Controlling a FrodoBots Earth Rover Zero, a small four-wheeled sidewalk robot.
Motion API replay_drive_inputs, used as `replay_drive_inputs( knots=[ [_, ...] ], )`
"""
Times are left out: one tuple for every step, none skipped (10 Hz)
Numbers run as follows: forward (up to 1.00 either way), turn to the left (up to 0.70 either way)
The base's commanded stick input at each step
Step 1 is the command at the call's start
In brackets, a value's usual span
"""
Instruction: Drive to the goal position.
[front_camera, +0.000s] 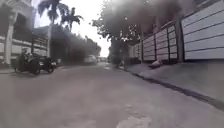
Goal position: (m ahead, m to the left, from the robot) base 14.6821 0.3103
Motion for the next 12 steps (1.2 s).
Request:
replay_drive_inputs(
  knots=[
    [1.0,0.0],
    [1.0,0.0],
    [1.0,0.0],
    [1.0,0.0],
    [1.0,0.0],
    [1.0,0.0],
    [1.0,0.0],
    [1.0,0.0],
    [1.0,0.0],
    [1.0,0.0],
    [1.0,0.0],
    [1.0,0.0]
  ],
)
